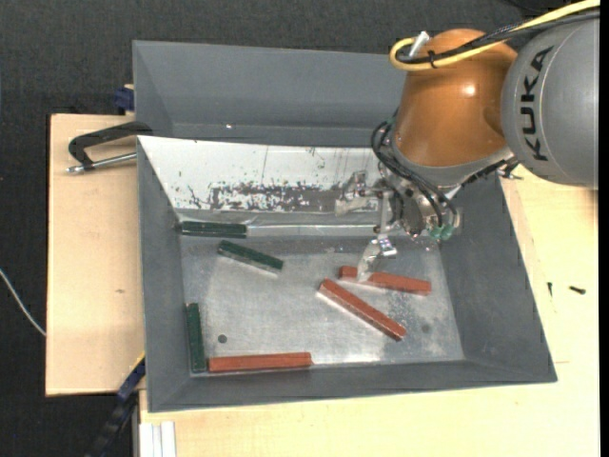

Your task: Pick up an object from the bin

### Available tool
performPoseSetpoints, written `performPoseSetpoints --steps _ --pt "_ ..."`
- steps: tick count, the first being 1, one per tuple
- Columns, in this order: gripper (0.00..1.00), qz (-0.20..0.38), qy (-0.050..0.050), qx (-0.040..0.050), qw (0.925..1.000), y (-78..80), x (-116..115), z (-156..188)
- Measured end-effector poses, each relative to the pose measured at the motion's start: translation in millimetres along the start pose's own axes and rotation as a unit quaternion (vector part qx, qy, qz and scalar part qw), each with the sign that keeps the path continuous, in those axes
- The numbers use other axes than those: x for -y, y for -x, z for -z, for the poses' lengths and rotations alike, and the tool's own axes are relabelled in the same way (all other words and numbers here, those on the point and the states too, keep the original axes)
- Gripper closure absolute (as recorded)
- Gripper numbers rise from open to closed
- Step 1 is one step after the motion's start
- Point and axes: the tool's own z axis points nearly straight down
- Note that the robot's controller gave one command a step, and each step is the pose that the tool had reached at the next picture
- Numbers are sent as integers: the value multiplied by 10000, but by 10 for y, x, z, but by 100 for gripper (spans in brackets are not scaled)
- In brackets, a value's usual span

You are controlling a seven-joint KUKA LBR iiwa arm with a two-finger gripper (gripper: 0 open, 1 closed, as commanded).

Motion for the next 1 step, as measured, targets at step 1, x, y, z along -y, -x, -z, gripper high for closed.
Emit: performPoseSetpoints --steps 1 --pt "0 -229 -7 87 9997 -73 157 -331"
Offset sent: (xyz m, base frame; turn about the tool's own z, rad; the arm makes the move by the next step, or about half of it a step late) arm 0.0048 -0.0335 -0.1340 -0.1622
